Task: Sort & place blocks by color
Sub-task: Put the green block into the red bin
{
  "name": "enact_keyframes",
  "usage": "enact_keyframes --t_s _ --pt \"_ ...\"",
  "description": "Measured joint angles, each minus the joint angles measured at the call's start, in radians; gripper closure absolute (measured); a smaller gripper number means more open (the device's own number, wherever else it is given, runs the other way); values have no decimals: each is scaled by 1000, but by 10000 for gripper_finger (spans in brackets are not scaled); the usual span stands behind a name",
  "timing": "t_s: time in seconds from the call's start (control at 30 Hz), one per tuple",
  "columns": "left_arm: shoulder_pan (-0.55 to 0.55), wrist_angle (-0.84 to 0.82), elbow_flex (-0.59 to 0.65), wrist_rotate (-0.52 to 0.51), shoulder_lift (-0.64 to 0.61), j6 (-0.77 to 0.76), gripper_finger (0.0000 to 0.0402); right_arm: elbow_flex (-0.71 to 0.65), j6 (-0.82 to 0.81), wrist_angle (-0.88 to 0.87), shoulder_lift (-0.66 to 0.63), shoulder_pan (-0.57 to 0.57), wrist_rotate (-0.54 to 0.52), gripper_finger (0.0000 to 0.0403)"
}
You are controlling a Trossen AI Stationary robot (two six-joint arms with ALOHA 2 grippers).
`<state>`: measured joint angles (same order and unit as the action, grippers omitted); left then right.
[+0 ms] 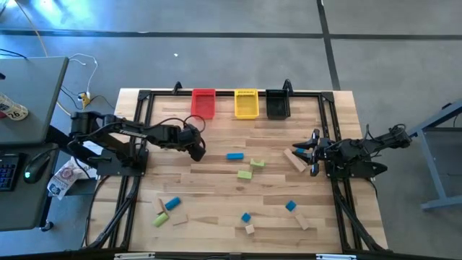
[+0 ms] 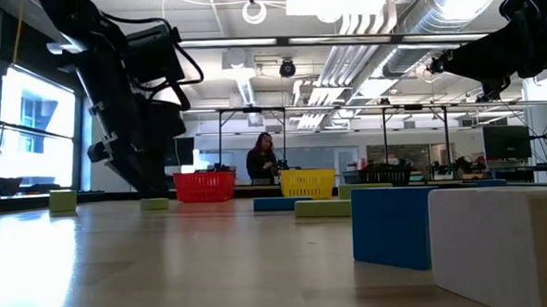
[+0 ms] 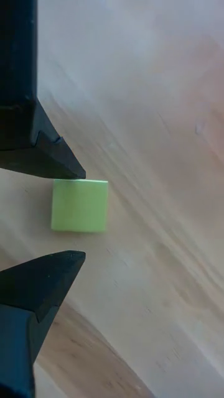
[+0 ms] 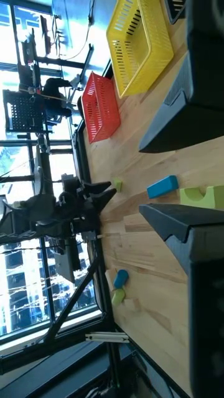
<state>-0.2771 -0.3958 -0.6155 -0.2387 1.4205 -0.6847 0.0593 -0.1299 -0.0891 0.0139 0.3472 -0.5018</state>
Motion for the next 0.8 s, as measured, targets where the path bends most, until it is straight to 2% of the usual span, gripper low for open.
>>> enact_keyframes --t_s 0.53,0.63,0.8 --pt "-46 39 -3 3 100 81 217 0 0 0 0 0 0 274" --pt "-46 45 -3 10 101 102 232 0 0 0 0 0 0 274" --pt "-44 48 -2 22 98 149 285 0 0 0 0 0 0 274"
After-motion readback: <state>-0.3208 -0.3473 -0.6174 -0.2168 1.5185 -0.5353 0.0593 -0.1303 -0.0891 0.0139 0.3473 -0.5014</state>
